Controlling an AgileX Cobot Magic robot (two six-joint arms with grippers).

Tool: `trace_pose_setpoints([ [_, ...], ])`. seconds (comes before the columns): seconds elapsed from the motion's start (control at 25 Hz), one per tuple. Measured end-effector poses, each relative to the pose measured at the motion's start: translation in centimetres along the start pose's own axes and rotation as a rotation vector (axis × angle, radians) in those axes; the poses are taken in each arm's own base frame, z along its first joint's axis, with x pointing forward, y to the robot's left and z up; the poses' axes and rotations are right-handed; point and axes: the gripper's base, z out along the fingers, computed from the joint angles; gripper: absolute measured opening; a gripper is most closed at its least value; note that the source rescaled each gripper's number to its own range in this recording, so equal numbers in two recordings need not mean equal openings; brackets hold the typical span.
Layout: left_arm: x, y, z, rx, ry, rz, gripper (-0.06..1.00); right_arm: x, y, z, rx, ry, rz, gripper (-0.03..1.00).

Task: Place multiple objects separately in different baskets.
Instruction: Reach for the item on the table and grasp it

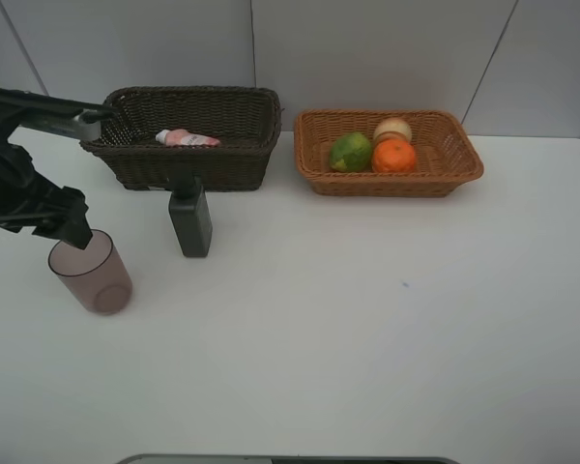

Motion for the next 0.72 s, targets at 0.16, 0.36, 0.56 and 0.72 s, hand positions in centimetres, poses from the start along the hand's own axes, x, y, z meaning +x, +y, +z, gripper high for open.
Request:
trace_pose_setpoints([
  [0.16,-0.1,0.0,0.7,-0.001,0.007,0.002,1.0,0.0,0.0,0.0,0.0,0.0,0.0,0.83],
  [0.36,0.0,0.0,2.4,0.004,0.031,0.001,1.0,0.0,0.0,0.0,0.0,0.0,0.0,0.83],
  [0.56,1.0,-0.1,4.2,0.0,0.06,0.022,1.0,0.0,0.0,0.0,0.0,0.0,0.0,0.83],
  [0.72,1.2,-0.1,5.4,0.0,0.063,0.029,1.0,0.0,0.0,0.0,0.0,0.0,0.0,0.83],
])
